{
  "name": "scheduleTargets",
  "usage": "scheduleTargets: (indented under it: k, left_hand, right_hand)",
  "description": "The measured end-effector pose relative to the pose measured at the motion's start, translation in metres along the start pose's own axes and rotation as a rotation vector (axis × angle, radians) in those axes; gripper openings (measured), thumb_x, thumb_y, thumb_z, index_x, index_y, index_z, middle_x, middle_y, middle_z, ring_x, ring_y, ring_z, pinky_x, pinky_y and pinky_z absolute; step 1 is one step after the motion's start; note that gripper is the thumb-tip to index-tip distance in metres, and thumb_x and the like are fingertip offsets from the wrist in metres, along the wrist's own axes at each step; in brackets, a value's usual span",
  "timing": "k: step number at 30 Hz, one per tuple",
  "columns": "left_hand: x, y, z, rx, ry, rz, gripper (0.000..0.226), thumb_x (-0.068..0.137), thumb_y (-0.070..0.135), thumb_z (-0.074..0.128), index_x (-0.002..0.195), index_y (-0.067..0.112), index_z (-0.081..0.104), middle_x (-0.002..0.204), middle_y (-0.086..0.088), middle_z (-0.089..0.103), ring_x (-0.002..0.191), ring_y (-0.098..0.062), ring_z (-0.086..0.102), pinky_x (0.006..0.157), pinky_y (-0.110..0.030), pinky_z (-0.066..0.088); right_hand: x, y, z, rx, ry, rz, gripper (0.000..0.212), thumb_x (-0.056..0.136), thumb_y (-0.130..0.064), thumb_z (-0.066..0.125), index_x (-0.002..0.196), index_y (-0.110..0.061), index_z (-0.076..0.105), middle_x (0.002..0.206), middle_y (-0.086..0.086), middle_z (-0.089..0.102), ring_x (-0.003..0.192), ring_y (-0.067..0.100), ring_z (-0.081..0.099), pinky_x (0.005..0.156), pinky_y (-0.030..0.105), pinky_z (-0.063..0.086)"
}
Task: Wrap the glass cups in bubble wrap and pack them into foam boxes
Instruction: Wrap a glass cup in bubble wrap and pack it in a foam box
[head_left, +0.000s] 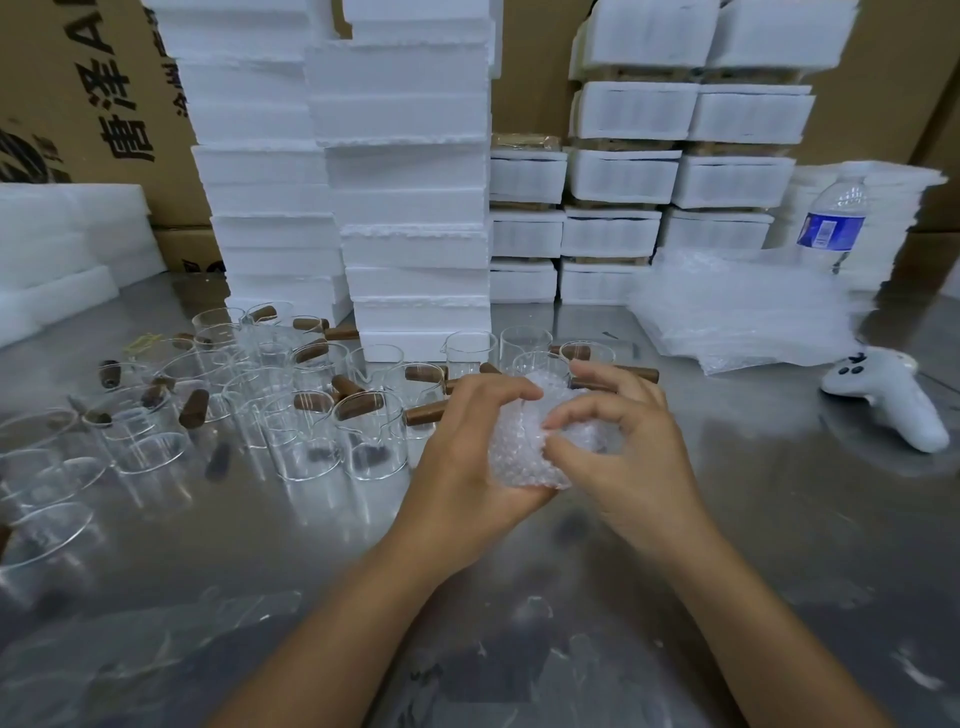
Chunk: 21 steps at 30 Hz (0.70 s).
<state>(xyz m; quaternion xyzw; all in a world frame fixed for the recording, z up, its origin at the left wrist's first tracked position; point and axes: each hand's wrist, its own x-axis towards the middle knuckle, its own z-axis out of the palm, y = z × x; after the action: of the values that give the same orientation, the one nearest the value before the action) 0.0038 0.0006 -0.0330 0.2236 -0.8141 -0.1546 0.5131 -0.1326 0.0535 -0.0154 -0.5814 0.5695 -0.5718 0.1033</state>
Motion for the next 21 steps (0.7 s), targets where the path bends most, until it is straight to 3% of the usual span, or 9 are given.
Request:
scheduleTargets:
  k: [3, 6, 11, 16, 19, 21]
  left_hand:
    - [0.001, 0.001, 0.000, -0.008, 0.005, 0.017, 0.066, 0.062, 0.022, 0.087, 0.114, 0.030, 0.046, 0.112, 0.013, 0.047, 0.105, 0.009, 0.045, 0.087, -0.005, 0.035]
    - [0.002, 0.003, 0.001, -0.021, 0.004, 0.065, 0.063, 0.063, 0.018, 0.085, 0.112, 0.026, 0.047, 0.112, 0.010, 0.049, 0.107, 0.007, 0.046, 0.088, -0.008, 0.037]
    - [0.002, 0.003, -0.001, -0.031, -0.058, 0.099, 0.060, 0.066, 0.014, 0.083, 0.112, 0.026, 0.048, 0.114, 0.000, 0.051, 0.108, -0.001, 0.049, 0.089, -0.016, 0.042]
    - [0.000, 0.006, -0.004, -0.054, -0.088, -0.034, 0.061, 0.065, 0.026, 0.079, 0.113, 0.041, 0.045, 0.115, 0.010, 0.047, 0.107, 0.006, 0.047, 0.087, -0.006, 0.036]
    - [0.002, 0.009, -0.011, -0.118, -0.099, -0.166, 0.056, 0.061, 0.043, 0.070, 0.111, 0.048, 0.045, 0.115, 0.014, 0.048, 0.109, 0.006, 0.047, 0.086, -0.003, 0.033]
    - [0.004, 0.007, -0.017, -0.166, -0.115, -0.224, 0.056, 0.060, 0.047, 0.071, 0.109, 0.049, 0.045, 0.116, 0.017, 0.050, 0.110, 0.003, 0.048, 0.085, -0.006, 0.035]
  right_hand:
    - [0.003, 0.002, 0.004, 0.136, 0.024, 0.093, 0.046, 0.058, -0.010, 0.078, 0.082, -0.034, 0.046, 0.109, -0.019, 0.053, 0.098, -0.009, 0.053, 0.081, 0.011, 0.044]
    - [0.008, 0.006, 0.006, 0.117, -0.023, 0.159, 0.053, 0.048, -0.022, 0.067, 0.092, -0.034, 0.040, 0.103, -0.013, 0.051, 0.089, -0.004, 0.054, 0.070, 0.009, 0.045]
    - [0.011, 0.007, 0.010, 0.071, -0.125, 0.199, 0.064, 0.050, -0.021, 0.058, 0.113, -0.031, 0.049, 0.117, 0.002, 0.053, 0.107, 0.014, 0.054, 0.086, 0.025, 0.048]
    - [0.012, 0.002, -0.001, 0.133, -0.222, 0.184, 0.055, 0.073, -0.003, 0.067, 0.109, -0.043, 0.053, 0.120, -0.009, 0.054, 0.108, -0.002, 0.051, 0.078, 0.010, 0.045]
    - [0.014, -0.009, -0.012, 0.269, -0.240, 0.186, 0.046, 0.081, -0.005, 0.067, 0.114, -0.036, 0.058, 0.116, -0.009, 0.060, 0.113, 0.002, 0.053, 0.090, 0.020, 0.043]
    - [0.021, -0.019, -0.020, 0.286, -0.250, 0.184, 0.039, 0.081, -0.012, 0.065, 0.114, -0.033, 0.059, 0.115, -0.007, 0.063, 0.113, 0.005, 0.055, 0.086, 0.019, 0.044]
